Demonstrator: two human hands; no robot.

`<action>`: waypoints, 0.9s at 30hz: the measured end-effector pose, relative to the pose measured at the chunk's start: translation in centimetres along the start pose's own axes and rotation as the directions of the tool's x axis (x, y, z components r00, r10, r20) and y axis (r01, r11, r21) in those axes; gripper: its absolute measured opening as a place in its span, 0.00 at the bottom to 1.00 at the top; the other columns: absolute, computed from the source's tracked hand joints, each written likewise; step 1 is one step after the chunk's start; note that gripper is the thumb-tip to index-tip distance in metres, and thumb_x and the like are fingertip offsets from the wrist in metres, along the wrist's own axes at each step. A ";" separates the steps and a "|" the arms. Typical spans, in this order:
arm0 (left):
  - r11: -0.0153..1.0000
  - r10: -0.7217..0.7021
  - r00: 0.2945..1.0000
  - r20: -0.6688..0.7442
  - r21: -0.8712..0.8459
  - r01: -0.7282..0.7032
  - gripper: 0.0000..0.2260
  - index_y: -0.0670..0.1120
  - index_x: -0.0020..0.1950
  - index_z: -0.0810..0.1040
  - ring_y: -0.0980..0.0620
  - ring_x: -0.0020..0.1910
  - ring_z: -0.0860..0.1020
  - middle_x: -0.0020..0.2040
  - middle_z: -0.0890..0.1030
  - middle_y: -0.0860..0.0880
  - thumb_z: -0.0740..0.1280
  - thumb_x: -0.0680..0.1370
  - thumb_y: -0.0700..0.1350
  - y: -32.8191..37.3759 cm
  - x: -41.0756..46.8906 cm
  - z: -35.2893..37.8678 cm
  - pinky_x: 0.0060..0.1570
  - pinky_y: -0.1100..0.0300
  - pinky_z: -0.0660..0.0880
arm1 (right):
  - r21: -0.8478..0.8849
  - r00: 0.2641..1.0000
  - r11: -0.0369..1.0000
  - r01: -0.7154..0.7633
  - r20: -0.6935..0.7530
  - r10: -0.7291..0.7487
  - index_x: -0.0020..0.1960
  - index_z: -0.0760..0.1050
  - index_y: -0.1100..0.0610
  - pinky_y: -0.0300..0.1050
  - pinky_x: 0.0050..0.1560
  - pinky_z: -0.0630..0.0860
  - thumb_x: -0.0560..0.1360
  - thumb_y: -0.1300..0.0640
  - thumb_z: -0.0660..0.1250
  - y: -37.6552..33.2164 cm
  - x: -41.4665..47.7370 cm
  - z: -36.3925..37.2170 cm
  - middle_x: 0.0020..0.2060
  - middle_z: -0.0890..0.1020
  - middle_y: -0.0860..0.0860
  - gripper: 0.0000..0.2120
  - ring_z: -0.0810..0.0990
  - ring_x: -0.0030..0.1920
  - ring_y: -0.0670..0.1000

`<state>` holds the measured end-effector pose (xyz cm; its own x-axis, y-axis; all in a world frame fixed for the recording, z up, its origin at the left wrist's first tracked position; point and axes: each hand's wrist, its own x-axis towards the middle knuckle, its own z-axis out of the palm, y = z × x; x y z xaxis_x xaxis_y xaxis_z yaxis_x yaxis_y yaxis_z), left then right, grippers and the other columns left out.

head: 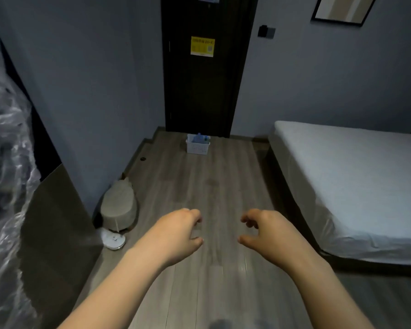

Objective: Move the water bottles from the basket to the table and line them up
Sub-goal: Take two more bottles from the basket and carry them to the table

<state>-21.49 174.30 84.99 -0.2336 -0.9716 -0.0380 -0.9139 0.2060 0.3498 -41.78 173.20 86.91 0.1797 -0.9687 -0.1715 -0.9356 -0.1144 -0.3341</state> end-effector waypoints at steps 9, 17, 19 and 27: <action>0.999 0.047 0.999 0.001 -0.001 -0.047 0.18 0.49 0.62 0.72 0.51 0.59 0.75 0.60 0.76 0.50 0.65 0.75 0.53 -4.9 15.6 -3.4 0.56 0.59 0.72 | 0.011 0.999 0.999 -0.034 -0.006 0.034 0.67 0.71 0.48 0.39 0.56 0.76 0.73 0.47 0.70 0.1 14.7 -3.2 0.59 0.78 0.46 0.24 0.78 0.57 0.45; 0.998 0.061 0.998 0.027 0.003 -0.061 0.17 0.48 0.62 0.72 0.50 0.60 0.74 0.60 0.76 0.49 0.66 0.75 0.52 -6.5 27.8 -3.3 0.56 0.60 0.70 | -0.007 1.000 1.000 -0.023 0.013 0.023 0.66 0.72 0.49 0.40 0.57 0.76 0.73 0.47 0.70 3.2 26.7 -5.4 0.58 0.79 0.46 0.23 0.78 0.56 0.45; 0.999 0.052 0.999 0.017 0.007 -0.052 0.17 0.48 0.62 0.72 0.50 0.60 0.74 0.60 0.76 0.49 0.66 0.75 0.52 -6.4 31.3 -3.3 0.55 0.61 0.69 | -0.007 1.000 1.000 -0.006 0.005 0.006 0.66 0.72 0.50 0.40 0.57 0.76 0.73 0.47 0.70 4.5 30.1 -6.2 0.58 0.79 0.47 0.23 0.78 0.56 0.45; 1.000 0.010 1.000 -0.023 0.003 -0.010 0.16 0.48 0.61 0.72 0.51 0.60 0.74 0.59 0.76 0.50 0.66 0.76 0.51 -4.6 44.4 -4.5 0.57 0.61 0.70 | 0.005 0.998 0.999 0.048 -0.038 -0.048 0.65 0.73 0.49 0.40 0.56 0.77 0.72 0.48 0.71 9.5 41.9 -10.9 0.57 0.80 0.46 0.22 0.79 0.56 0.45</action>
<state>-26.17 129.74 85.87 -0.2353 -0.9718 -0.0128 -0.9124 0.2163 0.3474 -46.47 129.10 86.68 0.2122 -0.9699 -0.1196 -0.9245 -0.1596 -0.3462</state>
